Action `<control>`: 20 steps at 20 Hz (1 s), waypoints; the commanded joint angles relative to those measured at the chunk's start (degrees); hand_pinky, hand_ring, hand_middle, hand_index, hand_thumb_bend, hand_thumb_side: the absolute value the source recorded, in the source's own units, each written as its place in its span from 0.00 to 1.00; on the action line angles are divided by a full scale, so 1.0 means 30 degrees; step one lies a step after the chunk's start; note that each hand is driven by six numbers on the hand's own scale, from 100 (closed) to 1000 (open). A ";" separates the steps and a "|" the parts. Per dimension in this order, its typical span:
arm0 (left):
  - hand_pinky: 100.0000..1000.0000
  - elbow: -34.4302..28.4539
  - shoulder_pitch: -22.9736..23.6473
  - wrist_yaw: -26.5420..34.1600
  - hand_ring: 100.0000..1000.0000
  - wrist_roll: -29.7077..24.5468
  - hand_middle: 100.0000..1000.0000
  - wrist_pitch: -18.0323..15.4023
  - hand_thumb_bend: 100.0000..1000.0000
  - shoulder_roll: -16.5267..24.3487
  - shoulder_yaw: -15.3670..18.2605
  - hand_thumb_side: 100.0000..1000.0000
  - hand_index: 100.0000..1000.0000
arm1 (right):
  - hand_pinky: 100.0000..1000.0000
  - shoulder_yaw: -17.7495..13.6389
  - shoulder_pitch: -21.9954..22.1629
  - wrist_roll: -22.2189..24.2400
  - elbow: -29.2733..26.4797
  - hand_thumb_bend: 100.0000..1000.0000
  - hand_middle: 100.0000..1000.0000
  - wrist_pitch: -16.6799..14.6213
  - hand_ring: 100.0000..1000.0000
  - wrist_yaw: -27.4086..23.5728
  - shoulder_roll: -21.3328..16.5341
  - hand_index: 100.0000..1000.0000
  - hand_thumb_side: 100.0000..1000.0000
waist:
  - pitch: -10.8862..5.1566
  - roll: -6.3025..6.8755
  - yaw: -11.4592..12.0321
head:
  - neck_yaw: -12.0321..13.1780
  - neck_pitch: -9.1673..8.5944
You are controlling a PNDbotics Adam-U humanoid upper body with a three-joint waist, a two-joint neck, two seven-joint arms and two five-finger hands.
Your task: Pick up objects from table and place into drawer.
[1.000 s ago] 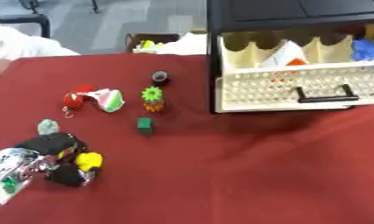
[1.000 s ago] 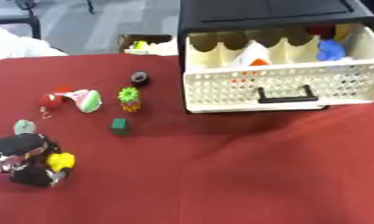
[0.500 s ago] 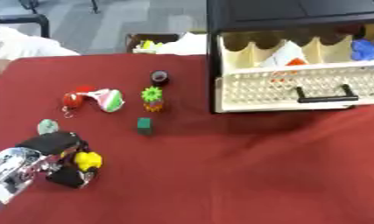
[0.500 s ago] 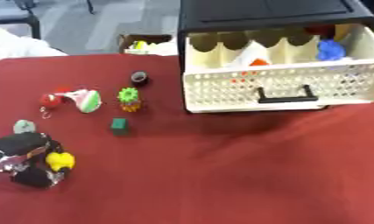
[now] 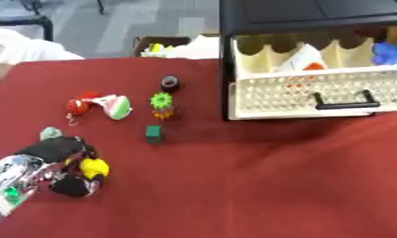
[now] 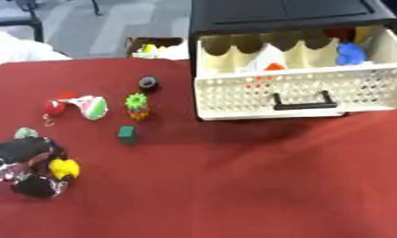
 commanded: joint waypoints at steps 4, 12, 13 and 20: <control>0.25 -0.1131 -0.0237 0.0353 0.33 0.0446 0.34 0.0163 0.00 0.0843 0.0795 0.38 0.62 | 0.52 -0.0272 -0.0147 -0.0026 -0.0106 0.00 0.33 0.0073 0.39 -0.0147 -0.0426 0.59 1.00 | -0.0382 -0.0047 0.0018 | -0.0010 -0.0257; 0.23 -0.2662 -0.0741 0.0736 0.32 0.0647 0.33 0.0172 0.00 0.1235 0.1416 0.34 0.61 | 0.52 -0.0270 -0.0261 -0.0030 -0.0106 0.00 0.33 0.0094 0.39 -0.0286 -0.0565 0.59 1.00 | -0.0439 0.0012 -0.0037 | -0.0359 -0.0195; 0.22 -0.2898 -0.0917 0.0796 0.31 0.0642 0.33 0.0149 0.00 0.1258 0.1501 0.34 0.61 | 0.52 -0.0265 -0.0272 -0.0021 -0.0106 0.00 0.33 0.0104 0.39 -0.0310 -0.0587 0.59 1.00 | -0.0458 0.0029 -0.0045 | -0.0442 -0.0183; 0.21 -0.3921 -0.2385 0.1122 0.31 0.0365 0.32 -0.0101 0.00 0.1229 0.1795 0.32 0.60 | 0.52 -0.0188 -0.0402 0.0155 -0.0106 0.00 0.33 0.0208 0.39 -0.0595 -0.0780 0.59 1.00 | -0.0668 0.0180 -0.0219 | -0.0808 -0.0174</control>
